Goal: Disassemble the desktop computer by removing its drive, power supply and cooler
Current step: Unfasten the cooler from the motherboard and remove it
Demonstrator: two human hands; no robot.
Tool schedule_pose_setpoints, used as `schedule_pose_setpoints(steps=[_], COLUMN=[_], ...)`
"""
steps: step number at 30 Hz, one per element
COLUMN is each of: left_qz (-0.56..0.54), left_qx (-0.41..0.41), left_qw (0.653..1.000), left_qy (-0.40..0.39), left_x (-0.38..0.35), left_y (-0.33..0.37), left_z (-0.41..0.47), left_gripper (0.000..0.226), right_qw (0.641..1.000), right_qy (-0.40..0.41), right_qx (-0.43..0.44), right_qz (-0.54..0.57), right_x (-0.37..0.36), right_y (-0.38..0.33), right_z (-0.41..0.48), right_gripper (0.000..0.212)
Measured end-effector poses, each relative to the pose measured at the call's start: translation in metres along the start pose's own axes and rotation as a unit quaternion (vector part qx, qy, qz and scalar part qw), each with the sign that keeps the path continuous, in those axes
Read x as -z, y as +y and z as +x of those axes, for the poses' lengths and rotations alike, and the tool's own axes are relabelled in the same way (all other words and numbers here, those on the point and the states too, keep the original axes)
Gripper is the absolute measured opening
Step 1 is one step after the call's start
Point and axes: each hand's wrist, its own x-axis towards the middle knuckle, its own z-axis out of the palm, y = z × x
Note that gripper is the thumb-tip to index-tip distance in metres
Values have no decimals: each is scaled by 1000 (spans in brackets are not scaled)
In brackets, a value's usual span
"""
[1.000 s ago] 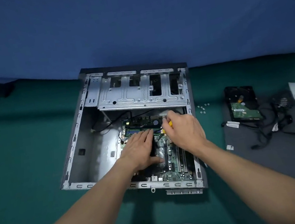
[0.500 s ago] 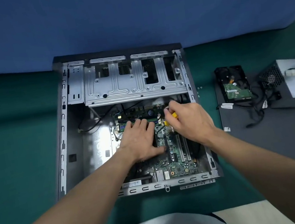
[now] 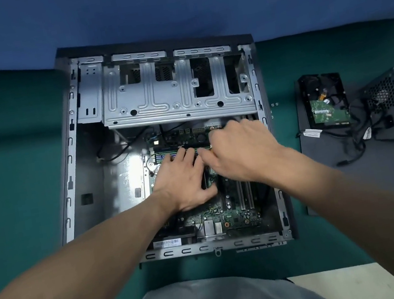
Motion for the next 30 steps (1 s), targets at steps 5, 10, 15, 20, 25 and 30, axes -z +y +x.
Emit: schedule_pose_setpoints(steps=[5, 10, 15, 20, 25, 30], left_qz=[-11, -17, -13, -13, -18, -19], left_qx=[1, 6, 3, 7, 5, 2], left_qw=[1000, 1000, 1000, 1000, 999, 999], left_qy=[-2, 12, 23, 21, 30, 36], left_x=[0, 1, 1, 1, -1, -3], left_y=[0, 0, 0, -1, -1, -2], left_z=[0, -2, -2, -1, -3, -2], left_gripper=[80, 80, 80, 78, 75, 77], right_qw=[977, 960, 965, 961, 939, 976], right_qy=[-206, -277, -259, -202, -193, -216], right_qx=[-50, -39, 18, 144, 229, 12], right_qz=[33, 27, -24, -120, -170, 9], right_x=[22, 23, 27, 32, 32, 25], right_y=[-12, -12, -11, -9, -8, -10], right_z=[21, 35, 30, 20, 14, 18], right_gripper=[28, 30, 30, 33, 21, 39])
